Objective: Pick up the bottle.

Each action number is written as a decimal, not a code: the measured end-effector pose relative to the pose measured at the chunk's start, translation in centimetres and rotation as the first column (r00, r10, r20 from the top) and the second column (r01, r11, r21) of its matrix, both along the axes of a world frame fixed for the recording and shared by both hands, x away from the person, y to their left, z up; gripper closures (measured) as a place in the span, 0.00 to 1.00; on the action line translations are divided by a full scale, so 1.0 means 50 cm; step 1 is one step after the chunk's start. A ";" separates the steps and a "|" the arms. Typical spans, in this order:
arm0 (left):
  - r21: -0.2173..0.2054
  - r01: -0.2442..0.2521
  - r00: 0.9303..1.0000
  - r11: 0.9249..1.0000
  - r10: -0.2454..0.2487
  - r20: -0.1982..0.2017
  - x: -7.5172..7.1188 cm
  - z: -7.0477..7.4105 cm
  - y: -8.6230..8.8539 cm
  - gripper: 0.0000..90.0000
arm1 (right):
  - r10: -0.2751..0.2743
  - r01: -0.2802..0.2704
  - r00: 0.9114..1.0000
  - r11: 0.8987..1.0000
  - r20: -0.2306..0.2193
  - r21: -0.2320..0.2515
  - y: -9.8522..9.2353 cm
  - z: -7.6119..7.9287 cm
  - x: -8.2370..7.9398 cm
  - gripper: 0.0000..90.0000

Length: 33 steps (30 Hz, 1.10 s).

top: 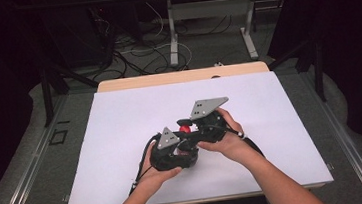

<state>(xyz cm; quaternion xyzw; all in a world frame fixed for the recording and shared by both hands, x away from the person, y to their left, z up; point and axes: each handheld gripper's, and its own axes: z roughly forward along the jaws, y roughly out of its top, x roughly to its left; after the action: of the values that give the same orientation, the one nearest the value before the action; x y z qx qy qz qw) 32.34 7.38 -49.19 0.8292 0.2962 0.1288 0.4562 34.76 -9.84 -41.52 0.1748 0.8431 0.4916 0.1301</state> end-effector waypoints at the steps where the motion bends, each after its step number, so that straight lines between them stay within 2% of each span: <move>1: 0.008 0.000 1.000 1.000 0.000 0.003 0.001 0.000 0.001 0.33 | -0.020 0.020 1.000 1.000 0.014 0.003 0.001 0.000 -0.002 0.62; 3: 0.007 -0.007 1.000 1.000 0.007 0.001 0.002 -0.001 0.002 0.33 | -0.042 0.043 0.999 0.999 0.024 -0.005 0.000 0.006 -0.008 0.61; 4: -0.009 -0.022 1.000 1.000 0.022 -0.007 0.000 -0.002 0.000 0.33 | -0.053 0.053 0.998 0.999 0.032 -0.007 0.001 0.009 -0.011 0.60; 6: -0.004 -0.024 1.000 1.000 0.024 0.000 0.002 0.000 0.002 0.33 | -0.103 0.104 0.995 0.994 0.018 -0.027 0.003 0.018 -0.020 0.60; 7: -0.003 -0.030 1.000 1.000 0.030 0.001 0.002 0.000 0.002 0.33 | -0.111 0.112 0.994 0.993 0.016 -0.032 0.003 0.021 -0.022 0.60; 9: 0.003 -0.038 0.999 0.999 0.038 0.014 0.001 0.000 0.001 0.33 | -0.145 0.144 0.989 0.989 -0.009 -0.028 0.006 0.025 -0.026 0.61; 10: 0.004 -0.037 0.999 0.999 0.037 0.011 0.000 0.001 0.001 0.33 | -0.163 0.162 0.986 0.986 -0.037 -0.038 0.007 0.027 -0.028 0.62; 12: 0.004 -0.042 0.999 0.999 0.042 0.014 -0.001 0.000 -0.001 0.33 | -0.192 0.191 0.980 0.981 -0.057 -0.027 0.010 0.026 -0.027 0.63; 16: 0.008 -0.036 0.999 0.999 0.036 0.005 -0.001 0.000 0.000 0.33 | -0.205 0.202 0.975 0.978 -0.083 -0.044 0.016 0.020 -0.024 0.67; 17: 0.009 -0.035 0.999 0.999 0.035 0.007 0.000 -0.001 0.000 0.33 | -0.194 0.191 0.977 0.981 -0.085 -0.045 0.017 0.019 -0.023 0.67; 18: 0.009 -0.030 1.000 1.000 0.030 0.005 0.000 -0.001 0.000 0.33 | -0.177 0.174 0.982 0.983 -0.064 -0.055 0.015 0.019 -0.021 0.67; 19: 0.016 -0.023 1.000 1.000 0.023 0.012 0.000 -0.002 0.001 0.33 | -0.156 0.152 0.985 0.987 -0.074 -0.061 0.013 0.019 -0.019 0.68; 21: -0.003 -0.017 1.000 1.000 0.017 0.011 0.001 -0.002 0.001 0.33 | -0.078 0.074 0.995 0.996 -0.068 -0.059 0.005 0.020 -0.008 0.68; 22: 0.009 0.003 1.000 1.000 -0.003 -0.013 -0.001 0.001 0.002 0.33 | 0.006 -0.010 0.997 0.998 -0.077 -0.058 -0.005 0.022 0.004 0.68; 23: -0.001 -0.004 1.000 1.000 0.004 0.005 -0.001 -0.001 0.000 0.33 | 0.006 -0.010 0.997 0.998 -0.077 -0.058 -0.005 0.022 0.004 0.68; 24: -0.002 0.004 1.000 1.000 -0.004 0.012 -0.001 -0.001 -0.001 0.33 | 0.044 -0.048 0.996 0.997 -0.083 -0.057 -0.011 0.023 0.012 0.68; 25: 0.001 0.006 1.000 1.000 -0.006 0.009 -0.003 0.000 -0.003 0.33 | 0.086 -0.090 0.994 0.994 -0.070 -0.057 -0.014 0.023 0.016 0.68; 27: 0.009 0.018 1.000 1.000 -0.018 0.020 -0.003 -0.001 -0.005 0.33 | 0.161 -0.166 0.985 0.984 -0.066 -0.070 -0.020 0.025 0.025 0.68; 29: 0.012 0.031 0.999 0.999 -0.031 0.005 -0.003 -0.001 -0.005 0.33 | 0.230 -0.232 0.973 0.968 -0.024 -0.093 -0.023 0.025 0.029 0.67; 30: 0.010 0.027 1.000 1.000 -0.027 0.007 -0.002 -0.002 -0.006 0.33 | 0.236 -0.236 0.972 0.967 -0.018 -0.093 -0.025 0.024 0.031 0.67; 33: 0.005 0.011 1.000 1.000 -0.011 0.008 -0.003 -0.002 -0.006 0.33 | 0.187 -0.185 0.982 0.979 0.011 -0.090 -0.025 0.024 0.024 0.55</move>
<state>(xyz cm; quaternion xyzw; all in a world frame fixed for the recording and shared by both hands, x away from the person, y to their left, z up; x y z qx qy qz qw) 32.19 7.10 -49.30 0.8315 0.2894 0.1305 0.4559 35.97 -11.10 -40.30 0.0846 0.8755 0.4654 0.0992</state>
